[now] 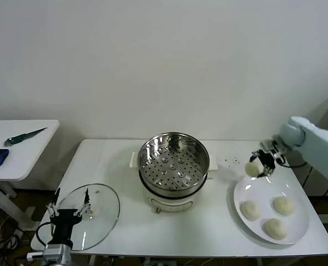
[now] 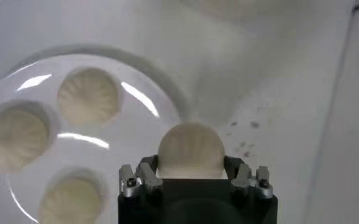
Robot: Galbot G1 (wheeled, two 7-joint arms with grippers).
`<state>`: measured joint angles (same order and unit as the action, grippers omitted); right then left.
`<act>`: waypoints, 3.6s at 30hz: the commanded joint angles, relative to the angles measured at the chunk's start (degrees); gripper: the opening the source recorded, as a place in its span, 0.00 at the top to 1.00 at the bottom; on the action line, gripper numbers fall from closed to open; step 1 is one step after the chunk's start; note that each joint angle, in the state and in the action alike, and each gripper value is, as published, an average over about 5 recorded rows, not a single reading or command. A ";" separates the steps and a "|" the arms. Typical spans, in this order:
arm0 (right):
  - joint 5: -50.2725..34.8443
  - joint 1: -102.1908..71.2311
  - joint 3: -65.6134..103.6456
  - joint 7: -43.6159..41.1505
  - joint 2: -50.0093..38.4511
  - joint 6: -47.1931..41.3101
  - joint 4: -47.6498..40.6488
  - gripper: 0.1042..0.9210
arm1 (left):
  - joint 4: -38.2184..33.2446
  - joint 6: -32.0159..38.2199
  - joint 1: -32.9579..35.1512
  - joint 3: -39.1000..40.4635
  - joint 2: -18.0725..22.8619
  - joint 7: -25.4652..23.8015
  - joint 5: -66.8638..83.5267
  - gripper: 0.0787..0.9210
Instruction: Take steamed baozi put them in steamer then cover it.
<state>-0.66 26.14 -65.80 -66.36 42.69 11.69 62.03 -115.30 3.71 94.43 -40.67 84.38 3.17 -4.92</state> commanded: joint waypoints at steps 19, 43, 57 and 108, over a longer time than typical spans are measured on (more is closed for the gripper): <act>23.99 7.56 -2.59 1.54 29.35 23.19 5.46 0.26 | 0.29 0.54 0.25 0.45 -0.47 -0.61 2.03 0.12; 40.35 -8.03 3.45 3.96 35.37 26.93 -4.34 0.25 | 0.94 0.17 0.27 -0.25 -0.40 -0.50 2.02 0.12; 34.10 -2.31 4.97 2.58 30.14 25.00 1.68 0.12 | 0.83 0.30 0.73 -0.35 -0.34 -0.37 1.92 0.12; -7.02 -31.62 13.25 5.70 -15.82 -23.45 13.88 0.12 | -0.51 3.47 6.97 -1.71 -0.13 0.47 2.54 0.12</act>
<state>-8.98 0.74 -57.40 -60.73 26.27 -10.86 77.71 -115.94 6.94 101.16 -42.29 84.27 3.62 -2.37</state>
